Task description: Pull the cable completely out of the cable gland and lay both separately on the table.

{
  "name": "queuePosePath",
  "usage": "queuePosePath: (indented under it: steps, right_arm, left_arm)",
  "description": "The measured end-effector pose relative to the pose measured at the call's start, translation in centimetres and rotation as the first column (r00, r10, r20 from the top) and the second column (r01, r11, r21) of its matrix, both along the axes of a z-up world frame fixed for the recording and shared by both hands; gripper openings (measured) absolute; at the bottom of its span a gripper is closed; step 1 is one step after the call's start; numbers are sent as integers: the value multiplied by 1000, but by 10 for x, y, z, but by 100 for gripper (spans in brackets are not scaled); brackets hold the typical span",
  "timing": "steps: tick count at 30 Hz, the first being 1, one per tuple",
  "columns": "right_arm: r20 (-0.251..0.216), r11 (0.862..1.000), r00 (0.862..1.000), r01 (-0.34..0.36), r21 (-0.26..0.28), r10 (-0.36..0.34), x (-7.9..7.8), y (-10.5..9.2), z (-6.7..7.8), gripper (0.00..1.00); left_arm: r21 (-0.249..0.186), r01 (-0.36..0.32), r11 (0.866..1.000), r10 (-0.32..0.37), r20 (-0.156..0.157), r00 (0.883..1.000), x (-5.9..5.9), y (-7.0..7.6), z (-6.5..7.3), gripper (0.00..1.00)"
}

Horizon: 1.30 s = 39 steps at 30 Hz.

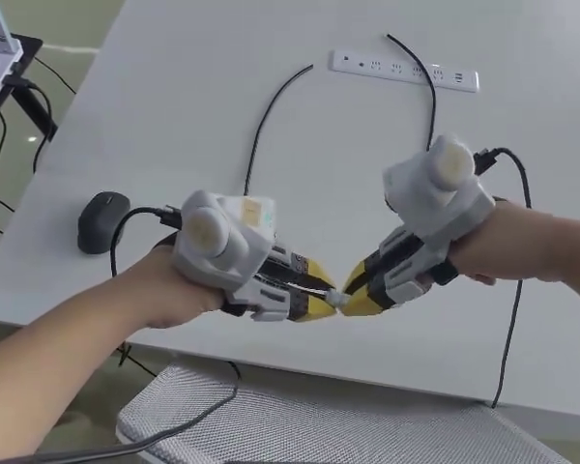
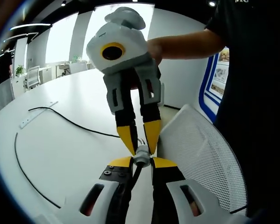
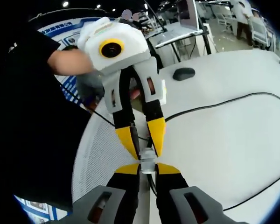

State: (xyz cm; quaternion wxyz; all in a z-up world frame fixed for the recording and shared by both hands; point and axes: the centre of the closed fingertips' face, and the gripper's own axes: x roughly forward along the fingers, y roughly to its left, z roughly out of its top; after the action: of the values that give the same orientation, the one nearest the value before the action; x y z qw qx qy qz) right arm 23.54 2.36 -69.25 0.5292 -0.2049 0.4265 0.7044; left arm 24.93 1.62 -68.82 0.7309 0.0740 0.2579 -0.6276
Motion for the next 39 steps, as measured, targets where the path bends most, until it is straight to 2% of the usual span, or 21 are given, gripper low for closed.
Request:
queuePosePath:
  steps: [1,2,3,6,8,10,11,15,20,25,27,28,29,30,32,33,34,35,36,38,39]
  right_arm:
    - [44,1000,999,-10,8,9,3,0,-3,7]
    - [123,999,992,-29,21,26,4,0,-3,7]
    - [164,1000,986,-23,20,19,5,1,-4,7]
    - [302,999,953,-34,28,24,6,1,-3,7]
    - [356,1000,934,-16,26,5,6,1,-2,7]
    - [424,999,906,-28,32,12,8,1,0,8]
    - [417,999,909,-21,29,7,5,0,-1,8]
    - [423,999,906,-20,34,4,6,-1,-1,8]
    - [413,999,911,-12,51,-10,10,-1,-1,8]
    - [314,996,947,47,80,-70,10,-2,-1,16]
    - [287,996,955,49,79,-70,11,-4,0,18]
    - [243,996,967,59,73,-75,10,-6,0,19]
    - [223,995,972,64,79,-80,11,-6,1,20]
    - [159,995,984,67,78,-78,9,-7,2,22]
    - [59,995,995,70,74,-74,5,-8,3,23]
    - [-12,996,997,74,54,-73,1,-10,3,23]
    - [-6,996,998,65,67,-65,5,-8,2,21]
    - [-44,995,997,68,79,-65,5,-7,3,20]
    - [-123,995,990,83,61,-75,2,-8,3,23]
    - [-130,996,990,62,56,-55,7,-9,-2,24]
    - [-153,997,987,56,49,-48,4,-9,-2,23]
  left_arm:
    - [-2,-7,1000,7,-8,1000,0,0,0,16]
    - [-5,-16,1000,16,-14,1000,1,1,-1,16]
    - [-7,-22,1000,22,-18,1000,2,2,-1,16]
    - [-26,-49,998,48,-46,998,2,3,0,15]
    - [-36,-60,998,58,-58,997,2,3,1,15]
    - [-50,-75,996,72,-66,995,3,2,4,15]
    - [-52,-75,996,72,-68,995,3,2,4,15]
    - [-50,-70,996,66,-67,996,1,0,5,15]
    - [-37,-60,998,58,-49,997,2,0,5,16]
    - [-42,-54,998,52,-47,998,0,-1,7,16]
    - [-41,-52,998,50,-43,998,0,-2,7,16]
    - [-41,-50,998,48,-41,998,-1,-2,7,16]
    - [-41,-46,998,44,-36,998,-2,-2,7,16]
    - [-39,-36,999,35,-27,999,-3,-2,7,16]
    - [-32,-21,999,21,-15,1000,-5,-2,7,16]
    - [-24,-4,1000,4,3,1000,-6,-3,6,16]
    - [-14,9,1000,-9,16,1000,-7,-3,5,16]
    - [-10,15,1000,-15,17,1000,-8,-3,5,16]
    - [-4,24,1000,-24,22,999,-9,-4,4,16]
    - [2,38,999,-38,36,999,-10,-5,5,16]
    - [3,41,999,-41,37,998,-10,-5,5,16]
